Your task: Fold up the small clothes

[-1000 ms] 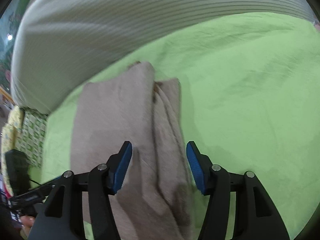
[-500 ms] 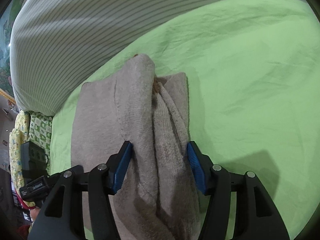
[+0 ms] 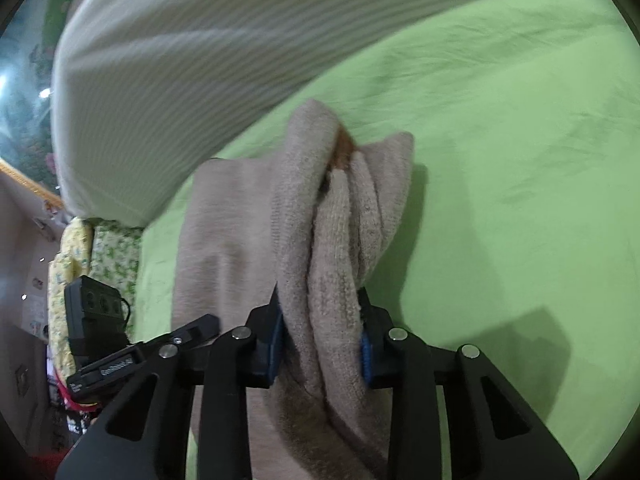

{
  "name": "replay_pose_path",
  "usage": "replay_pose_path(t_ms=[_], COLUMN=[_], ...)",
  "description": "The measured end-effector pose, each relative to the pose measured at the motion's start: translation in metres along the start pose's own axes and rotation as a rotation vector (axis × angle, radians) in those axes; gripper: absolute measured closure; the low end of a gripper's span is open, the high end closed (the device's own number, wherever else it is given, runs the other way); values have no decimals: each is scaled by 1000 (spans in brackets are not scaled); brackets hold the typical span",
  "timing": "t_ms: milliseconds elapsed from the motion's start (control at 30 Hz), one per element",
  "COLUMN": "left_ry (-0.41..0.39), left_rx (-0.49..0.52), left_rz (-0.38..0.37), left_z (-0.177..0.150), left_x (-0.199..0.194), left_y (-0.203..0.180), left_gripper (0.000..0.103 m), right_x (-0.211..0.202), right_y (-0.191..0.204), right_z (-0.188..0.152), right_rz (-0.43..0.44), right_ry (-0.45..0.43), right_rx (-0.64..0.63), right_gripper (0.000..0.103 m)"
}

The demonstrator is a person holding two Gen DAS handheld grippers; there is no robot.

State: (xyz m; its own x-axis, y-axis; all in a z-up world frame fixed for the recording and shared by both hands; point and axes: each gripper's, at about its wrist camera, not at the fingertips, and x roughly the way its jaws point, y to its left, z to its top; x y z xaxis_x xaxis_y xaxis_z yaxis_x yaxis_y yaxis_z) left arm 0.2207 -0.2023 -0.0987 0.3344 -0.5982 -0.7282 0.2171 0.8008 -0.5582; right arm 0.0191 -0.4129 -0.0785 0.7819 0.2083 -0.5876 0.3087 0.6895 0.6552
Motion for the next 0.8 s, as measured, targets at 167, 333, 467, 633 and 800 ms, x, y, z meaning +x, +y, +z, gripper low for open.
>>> replay_pose_path(t_ms=[167, 333, 467, 633, 800], left_ry=[-63, -115, -137, -150, -130], left_rx=[-42, -80, -102, -128, -150], left_rz=[3, 43, 77, 94, 107], left_z=[-20, -44, -60, -81, -85], left_x=[-60, -114, -141, -164, -149], left_y=[26, 61, 86, 115, 121], left_gripper=[60, 61, 61, 61, 61], right_x=[1, 25, 49, 68, 75], right_y=[48, 90, 117, 138, 133], right_z=[-30, -66, -82, -98, -107], right_rz=[56, 146, 176, 188, 158], right_ry=[23, 72, 128, 182, 208], right_rx=[-78, -123, -158, -202, -190], right_gripper=[73, 73, 73, 73, 73])
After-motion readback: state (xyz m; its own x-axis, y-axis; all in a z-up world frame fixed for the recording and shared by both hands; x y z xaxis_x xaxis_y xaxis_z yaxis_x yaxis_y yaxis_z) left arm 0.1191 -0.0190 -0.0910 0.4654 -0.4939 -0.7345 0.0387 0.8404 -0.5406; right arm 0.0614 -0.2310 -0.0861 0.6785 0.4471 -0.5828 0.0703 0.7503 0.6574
